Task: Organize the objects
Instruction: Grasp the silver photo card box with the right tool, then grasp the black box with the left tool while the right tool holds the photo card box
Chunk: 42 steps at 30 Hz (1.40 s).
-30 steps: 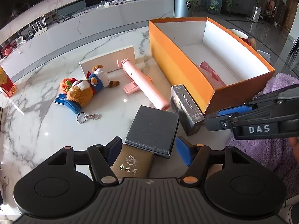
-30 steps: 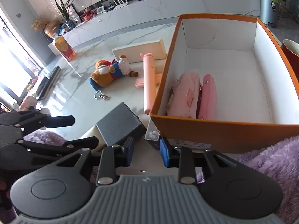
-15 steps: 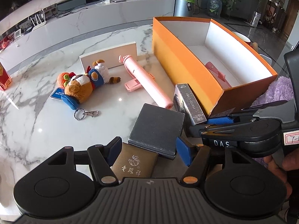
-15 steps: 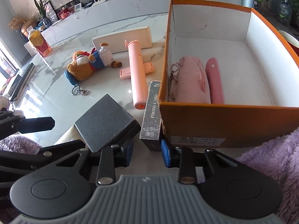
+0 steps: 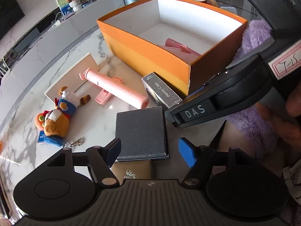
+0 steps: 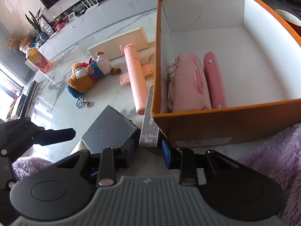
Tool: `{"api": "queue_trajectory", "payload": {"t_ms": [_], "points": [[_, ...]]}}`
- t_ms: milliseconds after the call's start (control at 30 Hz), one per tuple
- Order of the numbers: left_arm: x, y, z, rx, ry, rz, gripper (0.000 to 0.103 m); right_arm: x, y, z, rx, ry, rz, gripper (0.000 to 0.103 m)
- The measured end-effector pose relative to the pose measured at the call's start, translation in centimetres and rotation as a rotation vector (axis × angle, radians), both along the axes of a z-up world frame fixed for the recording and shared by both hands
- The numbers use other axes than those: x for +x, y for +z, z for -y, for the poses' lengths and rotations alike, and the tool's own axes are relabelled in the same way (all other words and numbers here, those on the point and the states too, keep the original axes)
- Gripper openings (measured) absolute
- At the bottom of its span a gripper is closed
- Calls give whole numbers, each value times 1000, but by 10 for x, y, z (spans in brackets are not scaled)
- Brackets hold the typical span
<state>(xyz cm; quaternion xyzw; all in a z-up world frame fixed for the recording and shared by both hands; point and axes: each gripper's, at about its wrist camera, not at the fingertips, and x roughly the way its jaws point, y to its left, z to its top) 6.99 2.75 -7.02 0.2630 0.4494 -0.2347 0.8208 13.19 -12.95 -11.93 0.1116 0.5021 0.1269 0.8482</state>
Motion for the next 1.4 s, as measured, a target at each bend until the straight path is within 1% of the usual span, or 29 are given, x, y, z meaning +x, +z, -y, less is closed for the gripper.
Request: {"api": "queue_trajectory", "payload": {"t_ms": [100,200,300,433,500,600,633,667,700,733,767,833,867,933,967,1000,1033,1067,1100,1167,1200,1233,1267,1300,1333,1367,1400], "points": [[-7,-8,18,106,-64,55,80,0,-4,-4,-15,-7,1,35],[-12,-19,32,213,-108,100,80,-2,-7,-2,-15,-6,3,30],[-15,-30,42,305,-130,133,80,-7,-6,2,-19,7,1,29],[-20,-43,53,406,-173,169,79,-15,-4,10,-22,20,-10,28],[-26,-45,58,410,-221,191,79,-19,-4,14,-18,27,-25,28],[-30,-46,62,419,-251,210,79,-24,-5,21,-26,30,-38,28],[-30,-48,63,435,-253,212,77,-25,-5,22,-35,31,-45,27],[-30,-51,63,460,-248,216,74,-25,-6,24,-39,27,-60,26],[-29,-54,62,486,-239,220,68,-24,-8,28,-33,24,-76,25],[-29,-57,62,507,-234,218,57,-23,-9,31,-17,24,-86,26],[-28,-59,62,525,-231,218,51,-22,-9,33,-6,27,-87,26],[-27,-60,62,537,-224,231,36,-21,-7,33,-13,47,-72,27],[-26,-59,62,542,-219,237,32,-21,-6,32,-20,57,-62,28],[-25,-57,60,538,-206,248,21,-22,-2,30,-46,76,-22,41],[-25,-55,59,529,-199,250,19,-22,1,27,-72,96,6,44],[-23,-52,57,513,-189,251,12,-22,4,24,-94,116,32,50],[-22,-49,55,497,-175,251,6,-23,6,20,-115,139,57,53],[-20,-46,52,477,-163,241,5,-22,7,18,-127,159,74,53],[-18,-42,50,454,-158,226,5,-22,7,15,-129,179,84,53],[-16,-36,46,423,-154,201,12,-20,5,10,-130,208,88,51],[-15,-34,44,408,-160,196,22,-20,3,8,-129,218,84,50],[-14,-31,44,399,-168,192,42,-18,0,6,-127,230,78,47],[-14,-29,43,391,-185,191,52,-16,-2,8,-127,239,73,44],[-14,-27,43,386,-207,190,64,-15,-4,7,-130,241,72,40],[-13,-26,43,389,-229,184,67,-14,-6,7,-132,240,69,36],[-12,-26,43,403,-251,179,68,-11,-8,7,-130,237,64,32],[-10,-27,42,419,-266,180,69,-10,-8,8,-118,236,58,30]]}}
